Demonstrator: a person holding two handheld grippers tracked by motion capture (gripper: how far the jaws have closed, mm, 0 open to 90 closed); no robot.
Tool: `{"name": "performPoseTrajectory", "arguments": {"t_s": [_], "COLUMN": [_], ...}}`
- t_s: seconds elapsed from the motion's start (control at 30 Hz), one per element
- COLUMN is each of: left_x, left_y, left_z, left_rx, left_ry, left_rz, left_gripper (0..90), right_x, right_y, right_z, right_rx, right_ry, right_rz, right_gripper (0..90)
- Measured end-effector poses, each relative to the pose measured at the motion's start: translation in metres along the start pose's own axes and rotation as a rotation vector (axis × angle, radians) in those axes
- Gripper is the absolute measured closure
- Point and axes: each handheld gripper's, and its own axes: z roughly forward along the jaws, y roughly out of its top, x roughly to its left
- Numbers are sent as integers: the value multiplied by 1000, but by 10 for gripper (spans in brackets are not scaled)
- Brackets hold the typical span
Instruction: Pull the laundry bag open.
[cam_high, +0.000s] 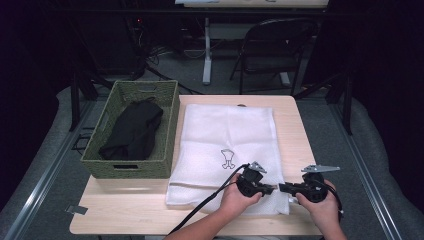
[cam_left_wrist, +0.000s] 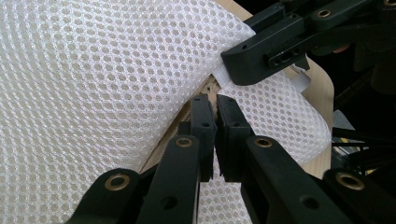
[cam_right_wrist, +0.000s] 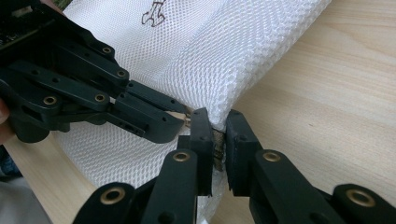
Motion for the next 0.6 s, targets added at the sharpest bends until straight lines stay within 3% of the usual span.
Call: {"name": "performPoseTrajectory", "arguments": {"t_s": [0.6], "left_x": [0], "left_y": [0], "left_z": [-5], "left_rx": [19], "left_ry": [4], "left_rz": [-1], "left_gripper": [872], "right_x": [2], "right_y": [0], "right_z": [1], "right_rx": [2], "right_ry": [-22], "right_rz": [-30], "right_gripper": [834]}}
